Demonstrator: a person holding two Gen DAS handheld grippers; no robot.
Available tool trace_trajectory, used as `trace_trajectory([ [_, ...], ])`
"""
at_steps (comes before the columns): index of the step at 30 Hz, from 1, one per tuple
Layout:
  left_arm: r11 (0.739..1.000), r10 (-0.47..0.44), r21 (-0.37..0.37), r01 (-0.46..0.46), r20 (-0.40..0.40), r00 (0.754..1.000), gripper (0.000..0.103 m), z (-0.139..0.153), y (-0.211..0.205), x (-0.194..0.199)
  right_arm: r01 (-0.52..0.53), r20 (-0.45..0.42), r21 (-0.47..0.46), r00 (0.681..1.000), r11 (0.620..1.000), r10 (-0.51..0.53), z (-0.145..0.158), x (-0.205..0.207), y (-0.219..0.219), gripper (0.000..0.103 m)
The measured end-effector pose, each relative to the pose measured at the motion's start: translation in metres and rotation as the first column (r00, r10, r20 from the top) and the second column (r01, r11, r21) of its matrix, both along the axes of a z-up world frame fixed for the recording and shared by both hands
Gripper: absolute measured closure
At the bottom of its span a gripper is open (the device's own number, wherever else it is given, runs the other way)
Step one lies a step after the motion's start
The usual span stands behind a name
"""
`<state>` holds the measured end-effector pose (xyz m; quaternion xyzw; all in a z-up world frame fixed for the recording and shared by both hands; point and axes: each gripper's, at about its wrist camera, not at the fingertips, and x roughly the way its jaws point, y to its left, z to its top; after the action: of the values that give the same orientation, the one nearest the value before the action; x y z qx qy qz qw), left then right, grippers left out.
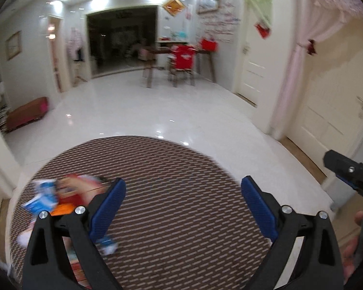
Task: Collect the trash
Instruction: 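Grasp the red cardboard snack box with the right tool, then grasp the white plastic bag with the left tool while the right tool holds the box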
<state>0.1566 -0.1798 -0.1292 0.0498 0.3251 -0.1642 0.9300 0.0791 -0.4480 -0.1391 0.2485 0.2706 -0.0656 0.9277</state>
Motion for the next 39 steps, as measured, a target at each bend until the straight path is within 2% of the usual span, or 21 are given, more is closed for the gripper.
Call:
trace_trajectory([
  [6,0.988,0.151,0.022,-0.152,0.026,0.988,0.009,0.002,0.079,-0.017,-0.161,-0.030,-0.008,0.987,0.987,0.161,-0.008,0.019,0.065,0.006],
  [11,0.965,0.259,0.043,-0.260,0.033,0.965,0.009,-0.010,0.136,-0.036,-0.301,-0.074,0.012,0.951,0.954,0.301,-0.026,0.032,0.117,0.006],
  [16,0.927,0.364,0.094,-0.364,0.018,0.931,0.009,-0.035,0.192,-0.057,-0.433,-0.135,0.064,0.889,0.899,0.437,-0.056,0.040,0.166,0.006],
  [21,0.895,0.434,0.132,-0.427,-0.032,0.900,0.009,-0.058,0.230,-0.067,-0.580,-0.197,0.099,0.785,0.808,0.588,-0.085,0.044,0.219,0.006],
  [23,0.889,0.446,0.138,-0.436,-0.045,0.894,0.009,-0.063,0.236,-0.069,-0.622,-0.225,0.108,0.745,0.776,0.628,-0.098,0.048,0.241,0.006],
  [25,0.888,0.449,0.137,-0.438,-0.053,0.892,0.009,-0.065,0.238,-0.070,-0.645,-0.242,0.117,0.719,0.755,0.651,-0.108,0.049,0.254,0.006],
  [27,0.891,0.444,0.138,-0.433,-0.056,0.895,0.009,-0.066,0.238,-0.068,-0.676,-0.247,0.112,0.692,0.729,0.679,-0.114,0.053,0.269,0.020],
  [28,0.893,0.440,0.137,-0.430,-0.058,0.896,0.009,-0.066,0.238,-0.068,-0.688,-0.252,0.109,0.679,0.717,0.690,-0.117,0.055,0.276,0.043],
  [29,0.894,0.436,0.136,-0.426,-0.060,0.898,0.009,-0.069,0.240,-0.066,-0.694,-0.259,0.112,0.671,0.711,0.695,-0.120,0.057,0.281,0.078],
  [32,0.903,0.416,0.144,-0.404,-0.065,0.907,0.009,-0.070,0.233,-0.059,-0.699,-0.246,0.151,0.659,0.700,0.711,-0.125,0.061,0.284,0.091],
  [33,0.907,0.407,0.146,-0.395,-0.064,0.911,0.009,-0.069,0.228,-0.056,-0.702,-0.233,0.153,0.658,0.695,0.716,-0.123,0.060,0.283,0.093],
  [35,0.912,0.395,0.147,-0.383,-0.061,0.917,0.009,-0.069,0.223,-0.052,-0.697,-0.230,0.130,0.671,0.705,0.705,-0.116,0.055,0.273,0.093],
  [39,0.930,0.342,0.165,-0.328,-0.066,0.937,0.009,-0.073,0.209,-0.035,-0.641,-0.210,0.159,0.721,0.751,0.660,-0.108,0.047,0.231,0.093],
])
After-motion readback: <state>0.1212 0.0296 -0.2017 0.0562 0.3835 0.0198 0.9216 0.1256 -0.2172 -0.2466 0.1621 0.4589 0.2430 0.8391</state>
